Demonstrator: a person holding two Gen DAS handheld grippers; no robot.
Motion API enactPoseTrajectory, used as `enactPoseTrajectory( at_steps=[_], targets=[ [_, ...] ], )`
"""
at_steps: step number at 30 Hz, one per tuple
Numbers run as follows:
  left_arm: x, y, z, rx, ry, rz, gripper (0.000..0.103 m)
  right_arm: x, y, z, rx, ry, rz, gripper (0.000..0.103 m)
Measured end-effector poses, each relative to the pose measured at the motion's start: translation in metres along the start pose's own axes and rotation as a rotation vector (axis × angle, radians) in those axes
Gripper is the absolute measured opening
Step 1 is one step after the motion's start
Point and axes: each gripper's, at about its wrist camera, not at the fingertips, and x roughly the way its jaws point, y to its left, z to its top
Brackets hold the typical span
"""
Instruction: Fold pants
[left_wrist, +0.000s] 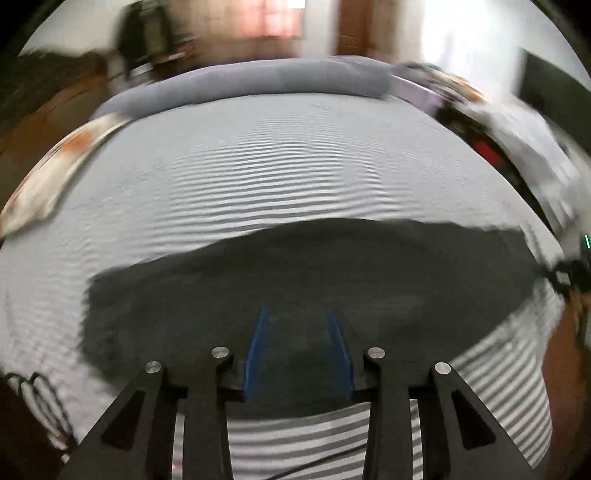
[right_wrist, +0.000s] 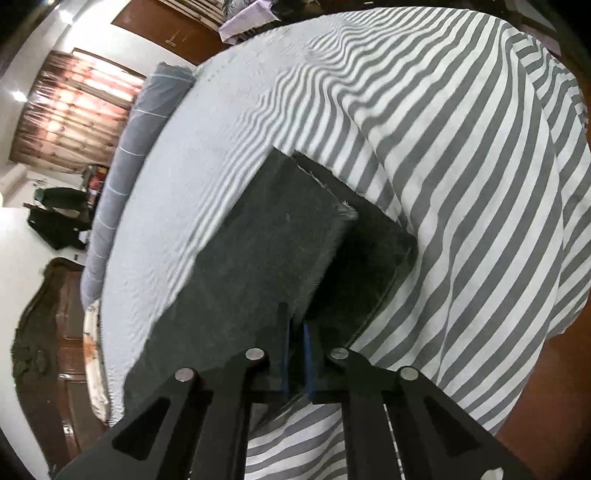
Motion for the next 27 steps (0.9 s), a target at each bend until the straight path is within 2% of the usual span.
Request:
enactPoseTrajectory(
  at_steps=[3, 6, 9, 15, 16, 20, 25, 26, 27],
  targets=[
    [0.025, -0.063, 0.009, 0.151, -0.005, -0.076, 0.036, -0.008, 0.002, 0.006, 0.001, 0.002, 0.03, 0.005],
    [0.044, -0.114, 0.016, 0.252, -0.007, -0.149, 0.036, -0.014, 0.001, 0.012, 0.027, 0.009, 0.084, 0.004],
    [0.055, -0.159, 0.022, 0.32, -0.006, -0.227, 0.036, -0.018, 0.002, 0.015, 0.032, 0.013, 0.126, 0.004],
    [0.065, -0.232, 0.014, 0.471, 0.0, -0.333, 0.038, -0.014, 0.008, 0.019, 0.02, 0.022, 0.143, 0.004],
    [0.068, -0.242, 0.011, 0.496, 0.004, -0.338, 0.042, -0.014, 0.008, 0.02, 0.022, 0.022, 0.146, 0.004],
    [0.082, -0.272, 0.0, 0.579, 0.024, -0.32, 0.043, -0.014, 0.011, 0.025, 0.027, 0.022, 0.173, 0.004],
    [0.099, -0.281, -0.001, 0.585, 0.035, -0.257, 0.043, -0.02, 0.013, 0.027, 0.025, 0.011, 0.201, 0.004],
    [0.102, -0.284, -0.002, 0.587, 0.034, -0.242, 0.043, -0.023, 0.011, 0.026, 0.026, 0.008, 0.204, 0.004],
    [0.104, -0.286, -0.002, 0.591, 0.038, -0.234, 0.037, -0.023, 0.01, 0.024, 0.027, 0.006, 0.203, 0.004]
  ],
)
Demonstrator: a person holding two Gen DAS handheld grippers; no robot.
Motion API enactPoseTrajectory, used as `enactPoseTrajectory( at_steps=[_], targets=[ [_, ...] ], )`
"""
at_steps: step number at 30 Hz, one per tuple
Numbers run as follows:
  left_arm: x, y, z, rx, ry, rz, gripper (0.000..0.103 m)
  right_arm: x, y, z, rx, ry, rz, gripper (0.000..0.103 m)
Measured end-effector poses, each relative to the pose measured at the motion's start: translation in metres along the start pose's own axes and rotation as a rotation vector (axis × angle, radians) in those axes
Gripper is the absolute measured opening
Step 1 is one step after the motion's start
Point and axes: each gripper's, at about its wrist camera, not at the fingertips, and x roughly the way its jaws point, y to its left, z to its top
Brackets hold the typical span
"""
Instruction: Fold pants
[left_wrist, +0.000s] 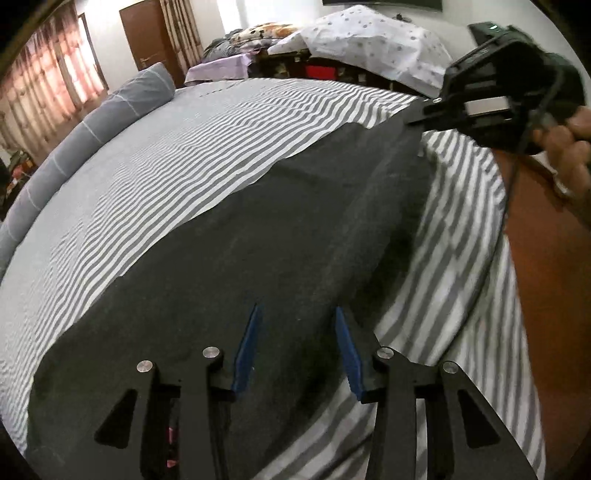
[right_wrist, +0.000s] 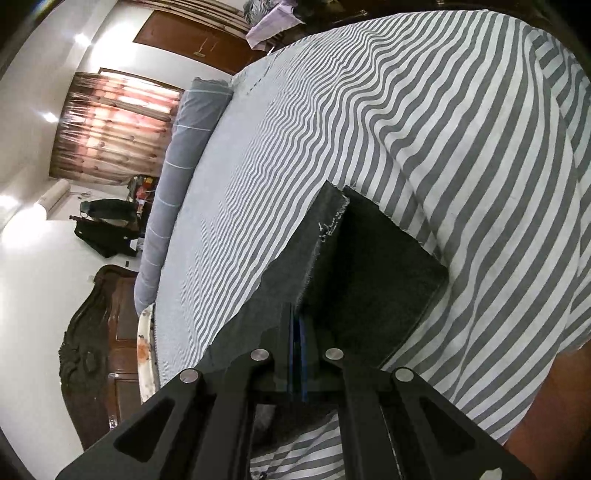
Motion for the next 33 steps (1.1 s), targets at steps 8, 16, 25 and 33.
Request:
enactPoseTrajectory(
  at_steps=[8, 16, 25, 33],
  targets=[
    [0.003, -0.018, -0.003, 0.038, 0.019, -0.069, 0.005, -0.003, -0.028, -0.014, 0.046, -0.013, -0.048, 0.003],
    [0.013, -0.024, -0.005, 0.027, 0.078, -0.098, 0.009, 0.018, -0.051, -0.025, 0.059, 0.018, -0.186, 0.003],
    [-0.018, 0.012, 0.003, -0.124, 0.004, -0.142, 0.041, 0.007, -0.049, -0.019, 0.063, -0.004, -0.302, 0.015],
    [-0.095, 0.128, -0.026, -0.435, -0.099, -0.013, 0.046, -0.037, 0.031, -0.024, -0.204, -0.033, -0.304, 0.022]
  ],
)
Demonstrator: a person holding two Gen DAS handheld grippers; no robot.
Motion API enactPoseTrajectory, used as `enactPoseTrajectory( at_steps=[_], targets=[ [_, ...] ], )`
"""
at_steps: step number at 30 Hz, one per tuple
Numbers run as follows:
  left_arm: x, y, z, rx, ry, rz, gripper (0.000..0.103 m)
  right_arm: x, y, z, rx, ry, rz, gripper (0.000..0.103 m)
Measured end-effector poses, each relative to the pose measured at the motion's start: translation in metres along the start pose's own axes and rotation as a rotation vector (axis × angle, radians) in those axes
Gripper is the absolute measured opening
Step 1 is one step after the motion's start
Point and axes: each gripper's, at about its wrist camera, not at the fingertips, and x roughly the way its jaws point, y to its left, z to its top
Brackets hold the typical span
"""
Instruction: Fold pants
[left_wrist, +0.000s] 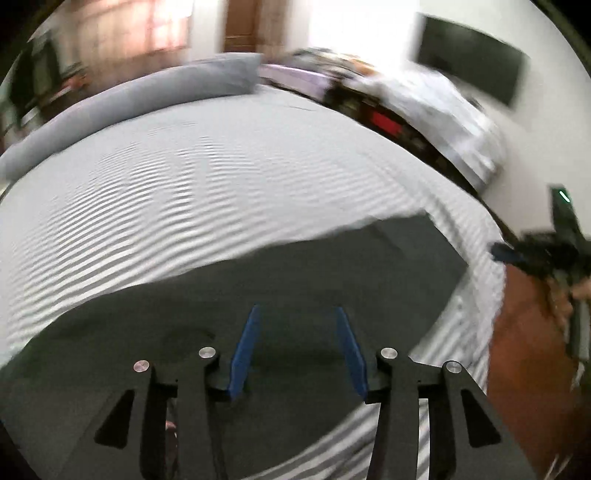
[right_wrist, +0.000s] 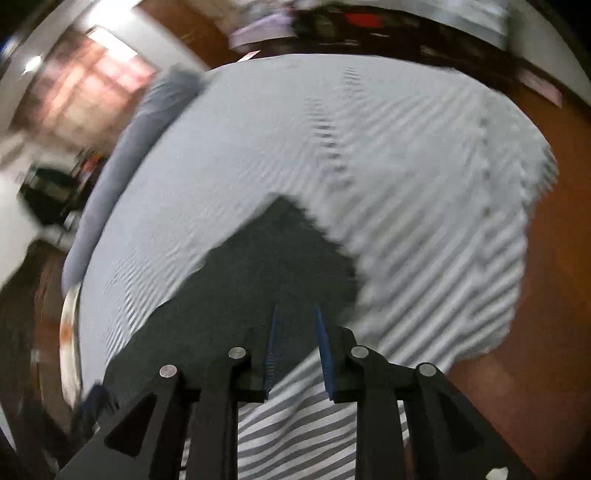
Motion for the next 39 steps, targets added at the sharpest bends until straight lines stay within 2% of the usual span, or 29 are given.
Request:
enactPoseTrajectory(
  at_steps=[4, 10, 13, 16, 20, 24, 28, 31, 34, 35, 37, 38, 39],
  targets=[
    [-0.028, 0.077, -0.004, -0.146, 0.005, 0.126, 0.047, 0.006, 0.088, 0.002, -0.221, 0.068, 0.102, 0.026],
    [-0.046, 0.159, -0.042, -0.284, 0.075, 0.229, 0.047, 0.059, 0.22, -0.015, -0.468, 0.223, 0.185, 0.027],
    [-0.042, 0.178, -0.066, -0.303, 0.11, 0.274, 0.047, 0.093, 0.283, -0.034, -0.551, 0.329, 0.254, 0.027],
    [-0.036, 0.192, -0.089, -0.345, 0.142, 0.279, 0.047, 0.127, 0.335, -0.055, -0.607, 0.439, 0.318, 0.028],
    [-0.026, 0.199, -0.111, -0.36, 0.187, 0.306, 0.047, 0.171, 0.393, -0.087, -0.707, 0.525, 0.331, 0.031],
    [-0.021, 0.195, -0.125, -0.342, 0.2, 0.324, 0.046, 0.208, 0.433, -0.115, -0.824, 0.602, 0.297, 0.038],
    [-0.019, 0.191, -0.13, -0.326, 0.194, 0.334, 0.039, 0.249, 0.464, -0.142, -0.923, 0.651, 0.229, 0.04],
    [-0.02, 0.192, -0.133, -0.333, 0.185, 0.328, 0.038, 0.27, 0.474, -0.155, -0.97, 0.677, 0.194, 0.042],
    [-0.019, 0.193, -0.131, -0.353, 0.18, 0.317, 0.038, 0.278, 0.477, -0.16, -1.0, 0.708, 0.207, 0.042],
    [-0.019, 0.194, -0.131, -0.357, 0.178, 0.314, 0.038, 0.277, 0.478, -0.164, -1.018, 0.712, 0.22, 0.039],
    [-0.02, 0.196, -0.131, -0.374, 0.167, 0.307, 0.038, 0.269, 0.478, -0.173, -1.072, 0.7, 0.241, 0.025],
    [-0.022, 0.197, -0.132, -0.384, 0.157, 0.303, 0.038, 0.265, 0.477, -0.179, -1.113, 0.686, 0.234, 0.011],
    [-0.024, 0.201, -0.132, -0.398, 0.144, 0.301, 0.036, 0.261, 0.476, -0.184, -1.131, 0.687, 0.238, 0.009]
  ],
)
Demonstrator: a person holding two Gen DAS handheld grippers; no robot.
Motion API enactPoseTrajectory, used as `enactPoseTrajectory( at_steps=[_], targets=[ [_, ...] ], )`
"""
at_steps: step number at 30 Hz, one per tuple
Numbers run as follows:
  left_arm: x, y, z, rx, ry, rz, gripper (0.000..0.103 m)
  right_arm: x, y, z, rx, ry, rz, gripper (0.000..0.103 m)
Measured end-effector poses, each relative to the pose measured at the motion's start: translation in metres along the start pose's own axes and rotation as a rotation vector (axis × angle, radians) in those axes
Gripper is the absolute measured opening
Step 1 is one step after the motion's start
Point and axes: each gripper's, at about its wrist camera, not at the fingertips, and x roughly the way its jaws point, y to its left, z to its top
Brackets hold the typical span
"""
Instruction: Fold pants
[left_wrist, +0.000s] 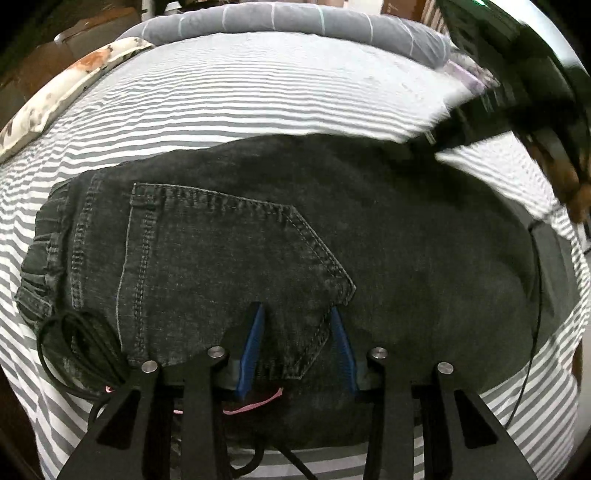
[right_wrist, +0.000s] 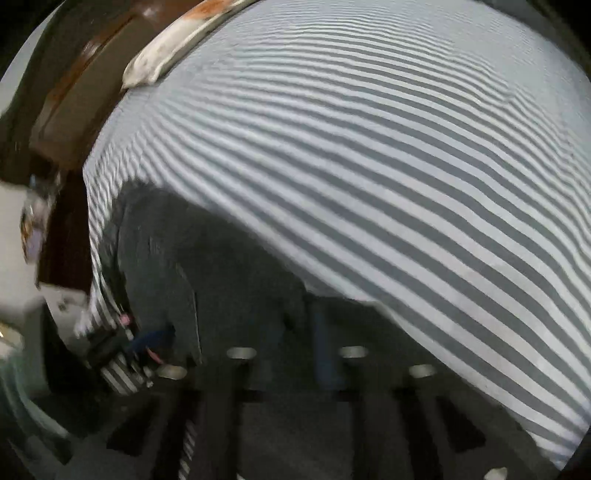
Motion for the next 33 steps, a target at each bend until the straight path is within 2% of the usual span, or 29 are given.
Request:
enactPoseTrajectory(
  at_steps=[2, 8, 11, 15, 17, 22, 26, 27, 33],
  targets=[
    [-0.008, 0.012, 0.003, -0.037, -0.044, -0.005, 0.031, -0.004, 0.015, -0.014, -0.033, -0.029, 0.001, 0.007],
    [-0.056, 0.047, 0.019, -0.148, -0.257, -0.055, 0.031, -0.013, 0.055, -0.066, -0.06, -0.116, -0.011, 0.006],
    [-0.069, 0.054, 0.03, -0.144, -0.288, -0.075, 0.031, -0.002, 0.061, -0.083, -0.041, -0.128, -0.014, 0.006],
    [-0.063, 0.049, 0.047, -0.143, -0.263, -0.108, 0.031, 0.011, 0.053, -0.088, 0.025, -0.139, 0.017, 0.007],
    [-0.054, 0.04, 0.051, -0.103, -0.246, -0.118, 0.031, 0.015, 0.05, -0.088, 0.043, -0.142, 0.025, 0.008],
    [-0.013, 0.011, 0.048, 0.013, -0.127, -0.065, 0.031, 0.016, 0.047, -0.091, 0.067, -0.147, 0.037, 0.009],
    [0.01, 0.001, 0.035, 0.086, -0.06, 0.014, 0.031, 0.005, 0.04, -0.09, 0.118, -0.15, 0.084, 0.018],
    [0.009, 0.001, 0.033, 0.089, -0.069, 0.017, 0.031, 0.0, 0.038, -0.09, 0.135, -0.153, 0.105, 0.023],
    [0.013, 0.01, 0.031, 0.03, -0.054, -0.027, 0.031, -0.02, 0.021, -0.093, 0.233, -0.193, 0.138, 0.031]
  ],
)
